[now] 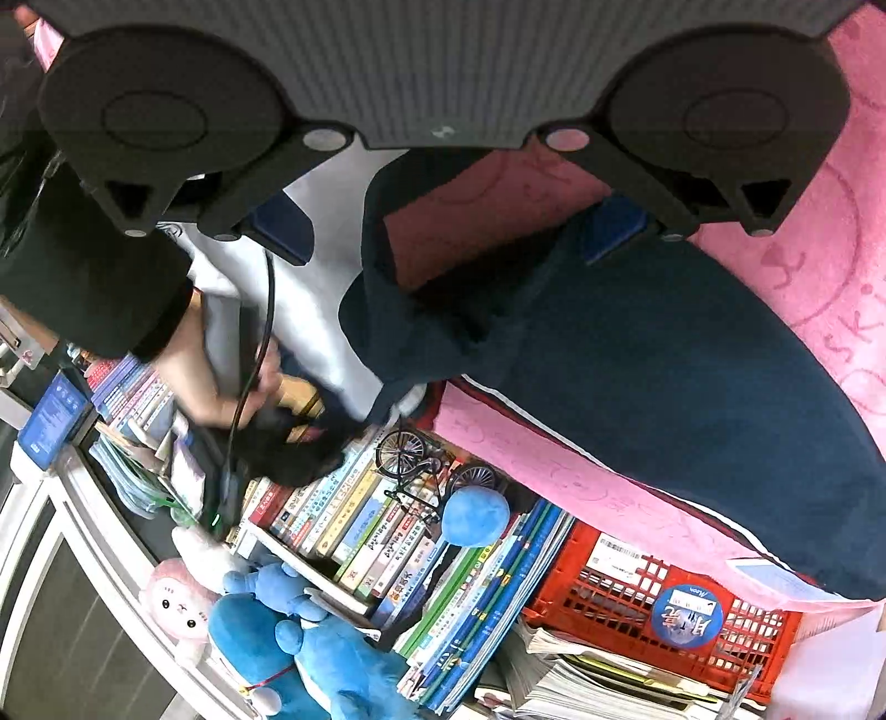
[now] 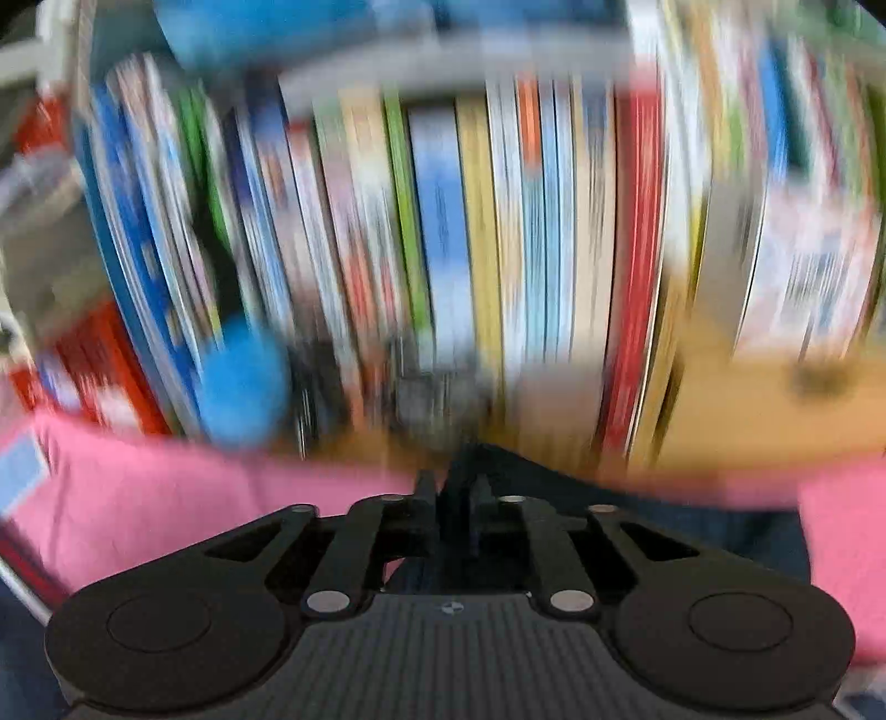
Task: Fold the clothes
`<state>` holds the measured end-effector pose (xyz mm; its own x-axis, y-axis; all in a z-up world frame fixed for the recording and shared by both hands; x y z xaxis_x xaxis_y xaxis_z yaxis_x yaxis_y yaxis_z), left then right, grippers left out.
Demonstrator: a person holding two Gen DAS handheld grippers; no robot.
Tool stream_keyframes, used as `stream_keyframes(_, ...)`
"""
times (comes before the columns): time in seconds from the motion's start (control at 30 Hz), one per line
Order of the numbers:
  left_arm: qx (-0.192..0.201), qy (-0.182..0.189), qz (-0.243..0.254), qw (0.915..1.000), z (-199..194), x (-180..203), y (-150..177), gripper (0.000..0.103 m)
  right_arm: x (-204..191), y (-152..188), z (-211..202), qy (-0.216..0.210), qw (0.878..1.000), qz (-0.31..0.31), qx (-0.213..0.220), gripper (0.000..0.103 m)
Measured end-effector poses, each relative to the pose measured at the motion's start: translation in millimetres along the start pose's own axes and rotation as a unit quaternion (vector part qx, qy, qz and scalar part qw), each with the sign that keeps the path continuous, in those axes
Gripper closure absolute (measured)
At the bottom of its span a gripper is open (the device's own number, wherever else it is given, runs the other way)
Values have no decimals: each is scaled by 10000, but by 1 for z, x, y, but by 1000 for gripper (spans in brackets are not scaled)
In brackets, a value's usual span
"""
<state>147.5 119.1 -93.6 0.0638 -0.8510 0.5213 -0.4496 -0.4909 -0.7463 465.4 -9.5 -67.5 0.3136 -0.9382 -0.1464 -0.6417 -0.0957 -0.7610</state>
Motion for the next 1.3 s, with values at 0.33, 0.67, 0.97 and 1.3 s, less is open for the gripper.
stream_keyframes(0.33, -2, 4, -9, 10000, 0, -1, 0, 0, 94, -2, -102, 690, 9921, -607, 854, 20)
stream_keyframes(0.67, -1, 6, -19, 10000, -1, 0, -1, 0, 142, 47, -51, 1253, 9921, -67, 31, 94)
stream_keyframes(0.97, -63, 188, -6, 9998, 2, 3, -2, 0, 185, 30, -27, 1653, 9855, 259, 269, 86)
stream_keyframes(1.3, 194, 120, -241, 9994, -6, -5, -8, 0, 123, 55, -103, 1031, 9915, -327, 722, 15)
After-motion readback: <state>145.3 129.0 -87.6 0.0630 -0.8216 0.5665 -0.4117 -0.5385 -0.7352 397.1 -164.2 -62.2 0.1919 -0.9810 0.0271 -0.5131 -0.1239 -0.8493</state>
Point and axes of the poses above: each gripper's, at about its wrist camera, not at the fingertips, and z roughly the way its jaws point, x to its right, y to its underside, the point moved 9 cm from there along z, roughly the way its jaws point, and after that the axes turned 2 degrees about x, right-handed, at the moved point
